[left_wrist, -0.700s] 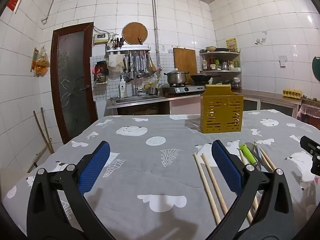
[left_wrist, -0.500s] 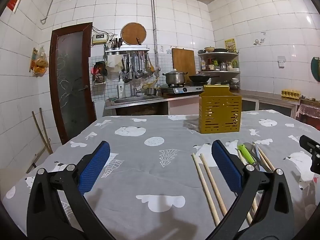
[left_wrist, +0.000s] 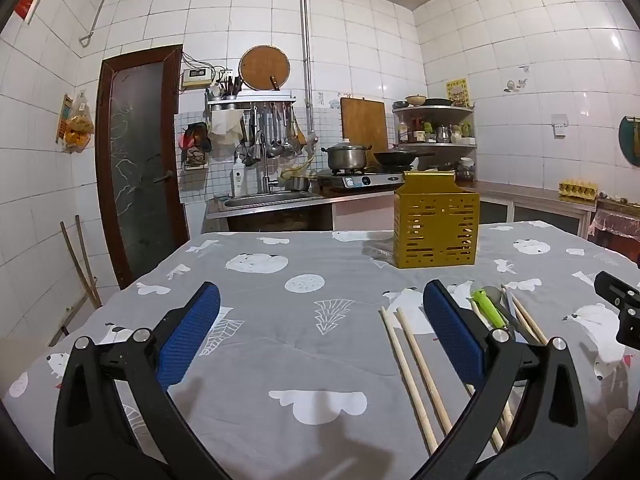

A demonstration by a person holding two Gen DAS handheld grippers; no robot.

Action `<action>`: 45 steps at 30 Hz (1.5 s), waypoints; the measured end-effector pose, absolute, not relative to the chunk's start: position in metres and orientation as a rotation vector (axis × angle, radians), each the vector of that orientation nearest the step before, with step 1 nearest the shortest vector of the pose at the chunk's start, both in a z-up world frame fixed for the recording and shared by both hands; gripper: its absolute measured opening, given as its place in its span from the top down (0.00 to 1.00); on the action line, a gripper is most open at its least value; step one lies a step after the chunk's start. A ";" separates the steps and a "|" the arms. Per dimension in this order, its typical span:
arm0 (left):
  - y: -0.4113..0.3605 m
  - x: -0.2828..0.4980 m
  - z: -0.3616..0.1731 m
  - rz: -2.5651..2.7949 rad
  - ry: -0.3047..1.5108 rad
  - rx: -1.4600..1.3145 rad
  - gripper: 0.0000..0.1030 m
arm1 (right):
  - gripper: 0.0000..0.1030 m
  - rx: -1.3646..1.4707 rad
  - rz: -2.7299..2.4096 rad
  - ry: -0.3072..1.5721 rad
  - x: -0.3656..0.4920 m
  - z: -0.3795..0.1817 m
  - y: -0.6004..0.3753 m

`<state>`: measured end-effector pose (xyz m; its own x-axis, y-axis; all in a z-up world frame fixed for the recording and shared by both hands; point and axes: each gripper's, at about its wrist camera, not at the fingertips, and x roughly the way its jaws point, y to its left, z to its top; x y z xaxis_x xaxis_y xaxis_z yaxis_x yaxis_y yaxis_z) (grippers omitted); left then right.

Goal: Organize utensils

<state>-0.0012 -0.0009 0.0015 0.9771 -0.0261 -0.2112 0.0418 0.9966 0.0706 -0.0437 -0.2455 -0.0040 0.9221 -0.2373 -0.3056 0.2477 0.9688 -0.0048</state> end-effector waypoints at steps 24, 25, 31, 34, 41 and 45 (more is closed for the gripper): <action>-0.005 0.000 0.001 -0.038 0.209 0.075 0.05 | 0.04 0.040 -0.253 0.309 -0.044 -0.003 -0.249; -0.004 -0.001 0.001 -0.038 0.208 0.075 0.05 | 0.04 0.039 -0.252 0.309 -0.044 -0.003 -0.249; -0.005 0.000 0.000 -0.038 0.208 0.074 0.05 | 0.04 0.039 -0.253 0.309 -0.044 -0.003 -0.249; -0.005 0.000 0.000 -0.037 0.208 0.073 0.05 | 0.04 0.038 -0.254 0.309 -0.044 -0.003 -0.250; -0.005 0.000 0.000 -0.038 0.208 0.074 0.05 | 0.04 0.038 -0.256 0.310 -0.044 -0.004 -0.252; -0.005 0.000 0.000 -0.037 0.208 0.074 0.05 | 0.04 0.037 -0.256 0.310 -0.044 -0.004 -0.251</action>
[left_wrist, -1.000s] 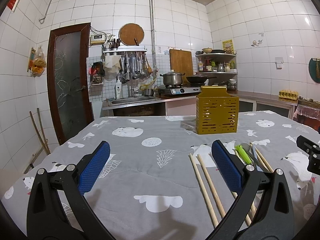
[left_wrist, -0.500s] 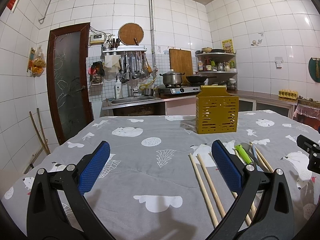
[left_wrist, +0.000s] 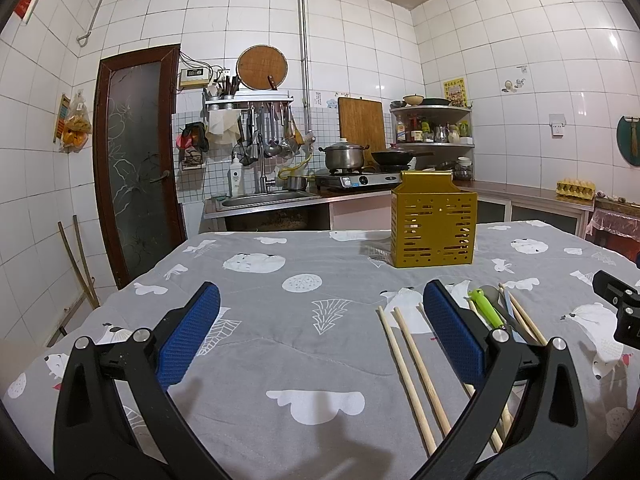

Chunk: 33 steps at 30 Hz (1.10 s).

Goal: Organize utensils

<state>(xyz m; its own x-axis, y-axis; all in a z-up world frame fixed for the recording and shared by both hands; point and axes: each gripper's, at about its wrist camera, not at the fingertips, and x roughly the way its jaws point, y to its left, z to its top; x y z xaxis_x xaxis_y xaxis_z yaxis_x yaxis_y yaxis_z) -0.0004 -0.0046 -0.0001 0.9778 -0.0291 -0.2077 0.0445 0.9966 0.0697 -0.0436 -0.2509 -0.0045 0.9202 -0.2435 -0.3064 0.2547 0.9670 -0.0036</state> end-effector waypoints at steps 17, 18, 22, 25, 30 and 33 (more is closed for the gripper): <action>-0.005 0.000 0.000 -0.037 0.207 0.073 0.05 | 0.04 0.037 -0.256 0.310 -0.043 -0.004 -0.252; -0.005 0.000 0.000 -0.037 0.207 0.074 0.05 | 0.04 0.037 -0.257 0.309 -0.044 -0.004 -0.252; -0.004 0.000 0.000 -0.037 0.208 0.073 0.05 | 0.04 0.037 -0.256 0.310 -0.044 -0.004 -0.253; -0.004 0.000 0.000 -0.037 0.208 0.073 0.05 | 0.04 0.037 -0.256 0.310 -0.043 -0.004 -0.252; -0.004 -0.001 0.000 -0.037 0.207 0.072 0.05 | 0.04 0.037 -0.259 0.309 -0.044 -0.004 -0.253; -0.004 0.000 0.001 -0.037 0.208 0.074 0.05 | 0.04 0.037 -0.260 0.309 -0.044 -0.004 -0.253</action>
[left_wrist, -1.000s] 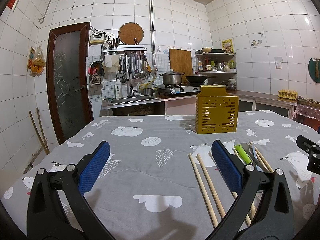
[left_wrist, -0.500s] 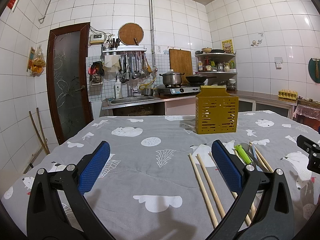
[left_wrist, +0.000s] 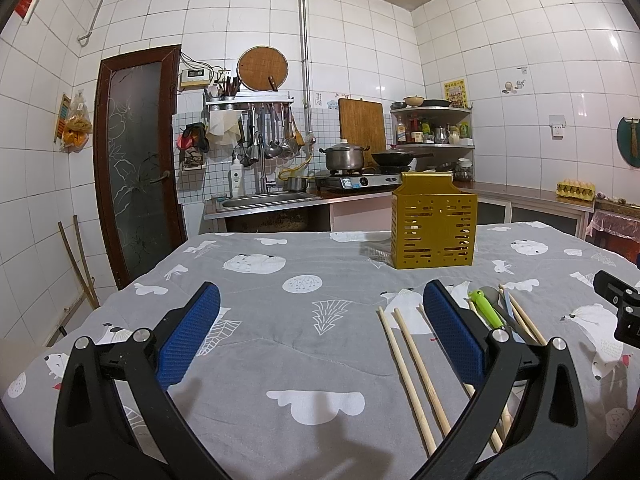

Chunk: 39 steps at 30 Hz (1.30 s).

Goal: Organize utensils

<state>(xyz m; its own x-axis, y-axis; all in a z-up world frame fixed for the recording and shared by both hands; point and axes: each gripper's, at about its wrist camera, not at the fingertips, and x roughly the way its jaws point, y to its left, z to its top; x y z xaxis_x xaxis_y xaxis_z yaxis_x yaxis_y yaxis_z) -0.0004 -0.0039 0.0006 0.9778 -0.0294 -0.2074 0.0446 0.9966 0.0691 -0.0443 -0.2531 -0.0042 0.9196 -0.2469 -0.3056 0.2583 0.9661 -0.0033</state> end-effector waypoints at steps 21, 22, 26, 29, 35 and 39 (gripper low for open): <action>0.004 0.009 -0.001 -0.020 0.267 0.038 0.05 | 0.04 0.006 -0.266 0.303 -0.046 -0.001 -0.246; 0.003 0.009 -0.001 -0.017 0.272 0.043 0.05 | 0.04 0.006 -0.267 0.303 -0.045 -0.002 -0.246; 0.001 0.012 -0.002 -0.029 0.289 0.057 0.05 | 0.04 0.025 -0.262 0.330 -0.041 -0.003 -0.248; -0.003 0.021 -0.004 -0.036 0.334 0.078 0.05 | 0.04 0.038 -0.255 0.348 -0.038 -0.004 -0.251; -0.010 0.042 -0.002 -0.037 0.407 0.090 0.05 | 0.04 0.077 -0.245 0.410 -0.024 -0.005 -0.258; -0.015 0.060 0.005 -0.036 0.440 0.088 0.05 | 0.04 0.083 -0.242 0.478 -0.002 -0.005 -0.265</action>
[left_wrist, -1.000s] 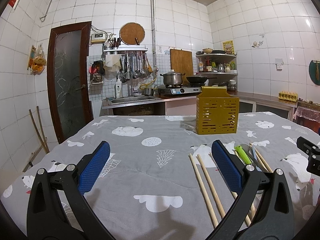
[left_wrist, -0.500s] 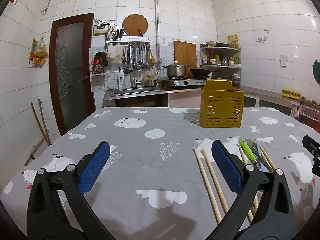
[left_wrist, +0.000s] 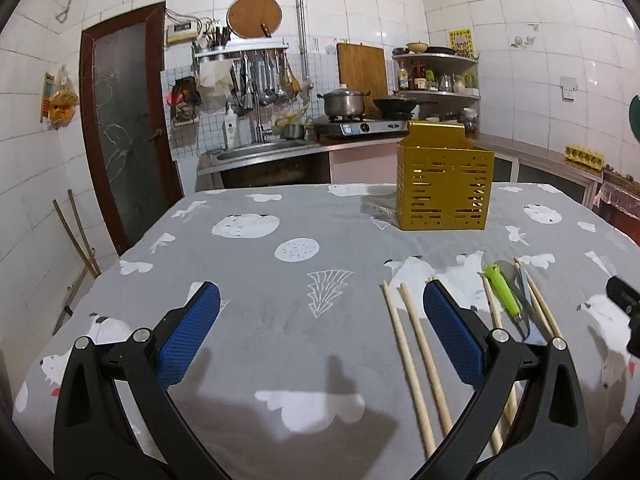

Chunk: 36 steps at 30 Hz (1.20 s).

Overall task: Organize utensils
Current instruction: 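Lower the right tool onto a wooden chopstick and close it while the left tool grasps another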

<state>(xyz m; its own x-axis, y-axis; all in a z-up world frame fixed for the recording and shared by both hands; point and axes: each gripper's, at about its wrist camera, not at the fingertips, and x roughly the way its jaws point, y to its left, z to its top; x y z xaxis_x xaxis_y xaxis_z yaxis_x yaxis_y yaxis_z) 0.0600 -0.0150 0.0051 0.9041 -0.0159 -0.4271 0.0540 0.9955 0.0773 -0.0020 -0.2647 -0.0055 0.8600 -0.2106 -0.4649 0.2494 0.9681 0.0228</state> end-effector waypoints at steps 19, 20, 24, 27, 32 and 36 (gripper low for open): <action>-0.038 0.142 -0.016 -0.053 0.694 0.102 0.05 | 0.27 0.117 -0.247 0.776 0.105 -0.038 -0.283; -0.039 0.145 -0.020 -0.057 0.712 0.100 0.05 | 0.28 0.123 -0.253 0.779 0.107 -0.040 -0.284; -0.041 0.152 -0.033 -0.060 0.761 0.114 0.05 | 0.34 0.156 -0.249 0.807 0.118 -0.045 -0.285; -0.041 0.153 -0.036 -0.062 0.770 0.109 0.05 | 0.37 0.141 -0.251 0.821 0.123 -0.049 -0.282; -0.041 0.157 -0.041 -0.057 0.777 0.108 0.05 | 0.43 0.159 -0.239 0.861 0.129 -0.059 -0.283; -0.040 0.162 -0.046 -0.067 0.806 0.094 0.07 | 0.49 0.148 -0.232 0.872 0.133 -0.059 -0.281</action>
